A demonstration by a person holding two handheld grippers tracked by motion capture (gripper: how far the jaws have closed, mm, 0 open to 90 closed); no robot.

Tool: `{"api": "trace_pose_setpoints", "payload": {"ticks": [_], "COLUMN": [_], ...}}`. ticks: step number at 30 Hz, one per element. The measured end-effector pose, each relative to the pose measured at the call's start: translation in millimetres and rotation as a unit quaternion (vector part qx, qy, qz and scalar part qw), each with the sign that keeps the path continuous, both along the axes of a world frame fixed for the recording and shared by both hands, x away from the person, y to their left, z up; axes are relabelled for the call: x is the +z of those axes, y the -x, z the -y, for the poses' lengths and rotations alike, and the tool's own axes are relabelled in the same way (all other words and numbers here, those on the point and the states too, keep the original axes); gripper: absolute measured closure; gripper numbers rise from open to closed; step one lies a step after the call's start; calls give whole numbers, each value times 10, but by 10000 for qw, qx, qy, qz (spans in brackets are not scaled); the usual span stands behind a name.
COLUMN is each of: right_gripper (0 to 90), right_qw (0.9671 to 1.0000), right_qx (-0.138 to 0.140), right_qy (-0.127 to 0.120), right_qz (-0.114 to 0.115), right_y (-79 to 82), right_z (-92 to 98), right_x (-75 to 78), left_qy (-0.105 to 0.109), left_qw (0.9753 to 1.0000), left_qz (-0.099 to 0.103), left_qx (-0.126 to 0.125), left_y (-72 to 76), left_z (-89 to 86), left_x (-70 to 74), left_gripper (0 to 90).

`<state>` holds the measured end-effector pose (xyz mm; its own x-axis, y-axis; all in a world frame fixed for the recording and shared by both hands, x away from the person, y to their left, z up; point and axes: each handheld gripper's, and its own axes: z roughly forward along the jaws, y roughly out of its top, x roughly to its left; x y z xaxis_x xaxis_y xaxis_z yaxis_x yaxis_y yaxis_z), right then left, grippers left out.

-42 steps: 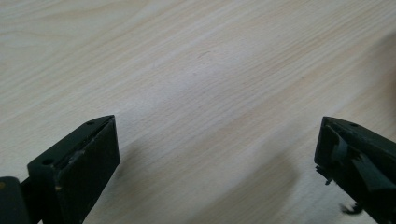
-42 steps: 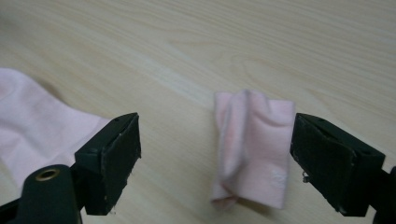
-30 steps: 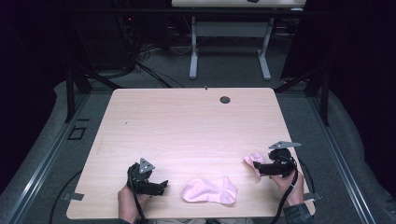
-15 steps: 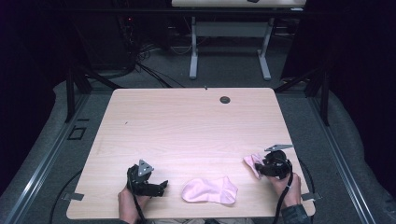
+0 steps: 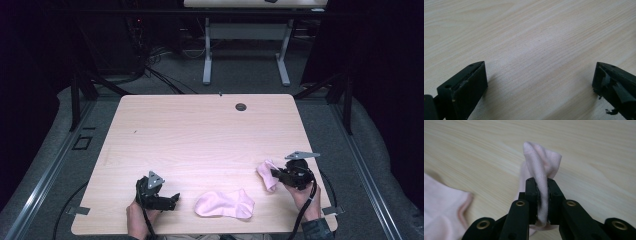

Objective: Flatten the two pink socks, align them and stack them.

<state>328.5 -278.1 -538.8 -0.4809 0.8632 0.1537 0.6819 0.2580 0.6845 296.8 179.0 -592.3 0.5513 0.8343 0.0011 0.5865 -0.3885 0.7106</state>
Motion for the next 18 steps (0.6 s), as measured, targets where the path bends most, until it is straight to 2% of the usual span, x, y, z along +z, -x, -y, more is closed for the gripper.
{"api": "trace_pose_setpoints", "payload": {"ticks": [2, 5, 7, 8, 9, 12, 13, 14, 16, 17, 18], "right_gripper": [821, 819, 817, 816, 815, 803, 776, 739, 657, 575, 538], "right_qw": [9997, 9984, 9969, 9963, 9952, 9934, 9927, 9924, 9937, 9935, 9928], "right_qx": [202, 477, 657, 755, 908, 1087, 1143, 1167, 1070, 1059, 1114], "right_qy": [-105, -256, -378, -360, -342, -357, -344, -300, -58, -54, -74], "right_qz": [128, 168, 190, 181, 116, -42, -179, -266, -338, -403, -446], "right_y": [7, -6, -33, -54, -88, -159, -194, -231, -269, -283, -293], "right_z": [-96, -286, -432, -504, -587, -767, -829, -866, -903, -907, -889], "right_x": [102, 205, 221, 215, 196, 89, 27, -37, -132, -177, -205], "left_qy": [1, 4, 4, 5, 4, 3, 4, 3, 2, 9, 8], "left_qw": [10000, 10000, 10000, 10000, 10000, 10000, 10000, 10000, 10000, 10000, 10000], "left_qz": [0, 3, 3, 2, 2, 2, 2, 2, 2, 3, 2], "left_qx": [4, 14, 16, 16, 15, 16, 20, 21, 20, 29, 28], "left_y": [0, 0, 0, 0, 0, 0, 0, 0, -1, 0, -1], "left_z": [0, 1, 1, 1, 1, 0, 0, 0, 0, 1, 0], "left_x": [0, 0, 0, 0, 0, 0, 0, 0, 0, -1, 0], "left_gripper": [0, 0, 0, 0, 0, 0, 0, 0, 0, 0, 0]}}
